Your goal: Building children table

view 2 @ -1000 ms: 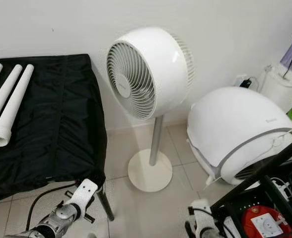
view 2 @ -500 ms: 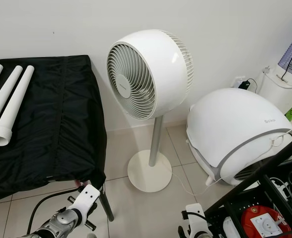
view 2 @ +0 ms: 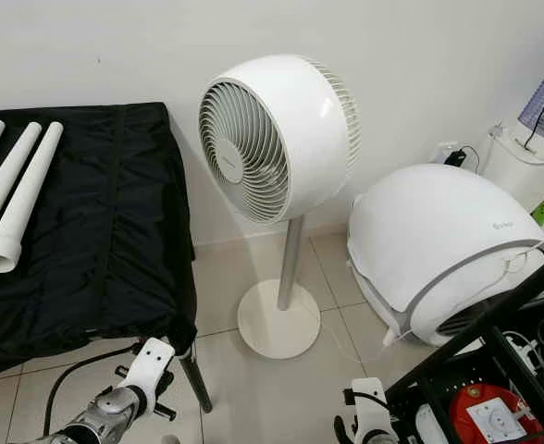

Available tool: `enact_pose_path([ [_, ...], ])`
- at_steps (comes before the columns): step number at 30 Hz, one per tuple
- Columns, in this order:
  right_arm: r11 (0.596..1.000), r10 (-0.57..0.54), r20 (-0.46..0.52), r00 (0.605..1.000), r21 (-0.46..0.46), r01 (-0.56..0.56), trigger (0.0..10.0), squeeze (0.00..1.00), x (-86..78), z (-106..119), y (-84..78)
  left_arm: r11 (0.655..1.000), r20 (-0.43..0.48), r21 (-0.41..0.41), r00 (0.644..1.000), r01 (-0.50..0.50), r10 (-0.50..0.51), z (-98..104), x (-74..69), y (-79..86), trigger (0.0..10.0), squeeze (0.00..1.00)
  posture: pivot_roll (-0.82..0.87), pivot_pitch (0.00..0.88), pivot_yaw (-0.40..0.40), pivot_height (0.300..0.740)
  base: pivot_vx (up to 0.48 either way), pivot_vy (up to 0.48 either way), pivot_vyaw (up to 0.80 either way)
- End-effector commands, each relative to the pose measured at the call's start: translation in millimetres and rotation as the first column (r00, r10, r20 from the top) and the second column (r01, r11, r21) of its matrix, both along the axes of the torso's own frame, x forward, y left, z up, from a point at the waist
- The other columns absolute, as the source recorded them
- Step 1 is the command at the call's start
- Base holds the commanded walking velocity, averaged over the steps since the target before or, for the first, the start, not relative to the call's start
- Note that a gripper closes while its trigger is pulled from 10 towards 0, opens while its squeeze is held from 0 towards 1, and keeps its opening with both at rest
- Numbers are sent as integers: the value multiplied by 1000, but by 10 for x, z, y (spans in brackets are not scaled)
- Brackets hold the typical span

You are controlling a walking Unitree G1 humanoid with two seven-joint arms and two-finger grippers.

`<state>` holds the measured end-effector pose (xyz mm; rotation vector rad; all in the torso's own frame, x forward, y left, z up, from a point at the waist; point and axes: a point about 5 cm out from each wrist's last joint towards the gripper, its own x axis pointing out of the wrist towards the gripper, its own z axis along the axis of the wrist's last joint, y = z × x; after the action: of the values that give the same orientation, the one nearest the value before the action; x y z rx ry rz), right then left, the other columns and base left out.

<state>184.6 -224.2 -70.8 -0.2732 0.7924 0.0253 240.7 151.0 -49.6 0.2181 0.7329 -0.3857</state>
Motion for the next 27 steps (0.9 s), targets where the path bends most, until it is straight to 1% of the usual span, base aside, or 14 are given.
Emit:
enact_pose_path([
  [1,1000,-20,-11,1000,11,20,10000,0,-54,-23,-16,999,-9,24,1000,-28,28,-29,-32,30,10000,0,-28,16,11,740,0,0,0],
  [4,1000,-25,-11,1000,0,25,10000,0,-57,-22,-29,999,-10,23,999,-32,32,-31,-36,30,10000,0,-24,9,11,740,0,0,0],
  [6,1000,-28,-12,1000,2,28,10000,0,-61,-24,-30,999,-14,4,999,-44,44,-33,-40,19,10000,0,-23,5,10,740,0,0,0],
  [8,1000,-29,-11,1000,6,29,10000,0,-61,-24,-27,999,-16,2,999,-42,42,-34,-41,15,10000,0,-23,5,10,740,0,0,0],
  [10,1000,-22,-7,1000,-3,22,10000,0,-57,-23,-19,999,-7,17,999,-40,40,-30,-34,19,10000,0,-13,0,5,740,0,0,0],
  [13,1000,-20,-6,1000,-3,20,10000,0,-54,-25,-5,999,-10,14,999,-48,48,-31,-34,21,10000,0,-10,0,5,740,0,0,0],
  [15,1000,-18,-5,1000,4,18,10000,0,-47,-31,35,999,-19,0,999,-48,48,-36,-41,13,10000,0,-7,0,8,740,0,0,0],
  [20,1000,-13,-3,1000,5,13,10000,0,-38,-34,68,999,-27,4,999,-34,35,-50,-61,3,10000,0,-12,0,10,740,0,0,0],
  [27,1000,-17,-9,1000,3,17,10000,0,-59,-41,52,1000,-34,-5,999,-25,25,-66,-86,-33,10000,0,-22,0,12,740,0,0,0],
])
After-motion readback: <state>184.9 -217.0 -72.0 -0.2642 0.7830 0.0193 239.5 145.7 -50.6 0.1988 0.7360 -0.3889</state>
